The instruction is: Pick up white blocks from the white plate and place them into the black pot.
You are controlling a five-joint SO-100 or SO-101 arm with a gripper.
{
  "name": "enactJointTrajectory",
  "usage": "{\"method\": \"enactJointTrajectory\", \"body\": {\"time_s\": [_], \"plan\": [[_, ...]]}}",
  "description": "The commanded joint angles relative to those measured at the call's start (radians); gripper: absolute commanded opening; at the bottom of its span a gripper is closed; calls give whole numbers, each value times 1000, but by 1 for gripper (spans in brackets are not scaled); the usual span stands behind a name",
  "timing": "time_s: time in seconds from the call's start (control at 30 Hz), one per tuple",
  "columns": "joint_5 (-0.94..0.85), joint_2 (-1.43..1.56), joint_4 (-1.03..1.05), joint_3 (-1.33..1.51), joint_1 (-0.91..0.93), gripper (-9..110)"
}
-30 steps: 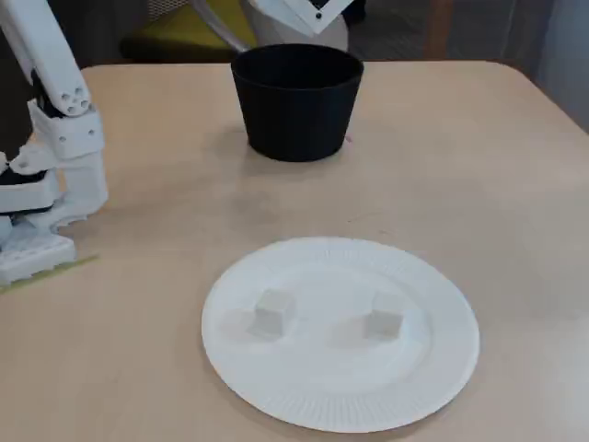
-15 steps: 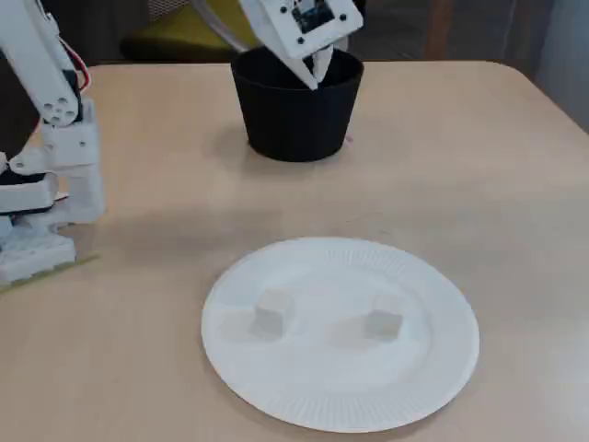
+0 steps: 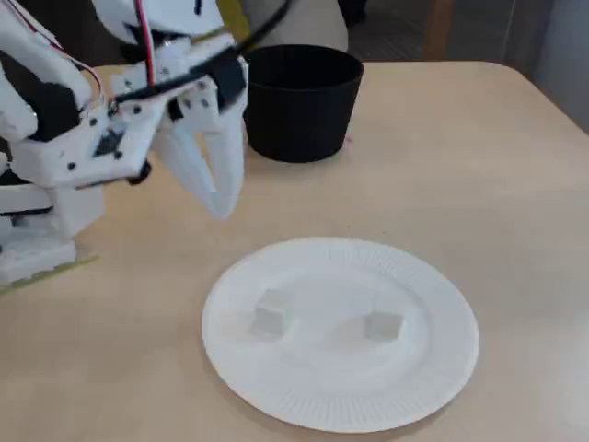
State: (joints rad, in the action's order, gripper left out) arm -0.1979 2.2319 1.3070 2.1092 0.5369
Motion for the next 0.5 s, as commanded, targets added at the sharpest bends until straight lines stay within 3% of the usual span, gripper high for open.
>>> {"method": "enactJointTrajectory", "body": {"time_s": [0.0,0.13,0.3,0.47], "plan": [[-3,-84,29,-37,71,-2],[-31,-221,25,-86,123,-2],[-100,-331,-21,-94,150,24],[-104,-402,-54,-115,135,35]]}}
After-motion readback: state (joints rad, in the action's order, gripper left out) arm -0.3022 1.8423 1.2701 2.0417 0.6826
